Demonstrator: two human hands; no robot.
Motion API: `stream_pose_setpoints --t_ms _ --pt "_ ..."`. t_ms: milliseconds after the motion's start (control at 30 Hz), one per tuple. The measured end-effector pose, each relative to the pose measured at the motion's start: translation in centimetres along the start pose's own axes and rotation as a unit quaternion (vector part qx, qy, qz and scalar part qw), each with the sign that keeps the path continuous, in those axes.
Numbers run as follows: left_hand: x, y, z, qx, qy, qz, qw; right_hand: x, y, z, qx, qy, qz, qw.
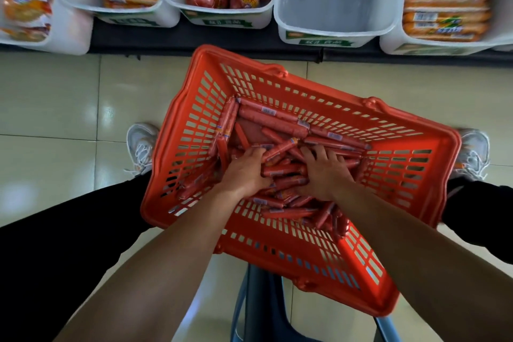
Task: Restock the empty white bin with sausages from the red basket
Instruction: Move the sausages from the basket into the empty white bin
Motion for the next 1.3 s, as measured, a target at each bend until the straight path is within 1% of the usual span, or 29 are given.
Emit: stream_pose_setpoints --t_ms 100,200,267,400,500,567,600,667,700,733,767,833,900,1033,1167,1300 --pt "-0.8 -0.3 -0.2 0.015 -0.003 0.016 1.000 0.2 -0.5 -0.4 0.009 -0.036 0.023 0.999" --pt "-0.8 -0.6 -0.3 0.022 -0.050 0.019 0.998 0.0 -0.7 -0.8 0.009 -0.043 0.051 0.998" --pt "-0.6 -0.9 -0.4 0.024 -0.092 0.012 0.995 0.0 -0.8 -0.9 0.007 -0.051 0.037 0.998" --pt "-0.5 -0.7 -0.8 0.019 -0.121 0.012 0.992 0.4 -1.5 -1.8 0.001 -0.070 0.005 0.998" --pt "-0.2 -0.1 -0.9 0.031 -0.095 0.037 0.994 0.6 -1.9 -2.4 0.022 -0.094 -0.013 0.995" --pt "-0.1 0.1 -0.8 0.032 -0.051 0.058 0.996 1.3 -1.9 -2.7 0.019 -0.050 -0.043 0.998" --pt "0.0 -0.1 -0.8 0.032 -0.034 0.065 0.997 1.9 -1.9 -2.8 0.006 0.004 -0.064 0.998" --pt "0.4 -0.3 0.0 0.038 -0.020 0.050 0.998 3.1 -2.1 -2.6 -0.011 0.135 -0.105 0.985" --pt "0.7 -0.4 0.7 0.044 -0.024 0.034 0.998 3.3 -2.0 -2.3 -0.006 0.189 -0.112 0.976" --pt "1.1 -0.4 1.4 0.050 -0.035 0.017 0.998 3.4 -1.9 -1.8 0.013 0.220 -0.104 0.970" --pt "1.5 -0.4 2.1 0.059 -0.046 -0.001 0.997 3.3 -1.8 -1.1 0.037 0.224 -0.086 0.970" --pt "2.1 -0.5 3.3 0.082 -0.053 -0.017 0.995 2.8 -1.4 -0.2 0.062 0.165 -0.052 0.983" --pt "2.2 -0.5 3.7 0.095 -0.052 -0.013 0.994 2.5 -1.3 -0.1 0.049 0.111 -0.045 0.992" --pt "1.3 -0.6 2.8 0.103 -0.069 -0.008 0.992 1.9 -0.8 -0.3 0.021 0.110 -0.028 0.993" --pt "0.0 -0.9 2.1 0.112 -0.027 -0.053 0.992 1.3 -0.3 -0.1 0.041 0.030 0.003 0.999" --pt "0.4 -0.8 2.0 0.100 -0.021 -0.082 0.991 2.1 0.7 0.1 0.046 0.012 -0.020 0.999"
Point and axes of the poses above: each hand's wrist, its own y-axis towards the middle knuckle, its own x-axis out of the back of the hand, z = x × y, the point moved 6 cm from there along y, towards the middle knuckle, and after that the axes turned 9 degrees about x, right-handed, at the moved point
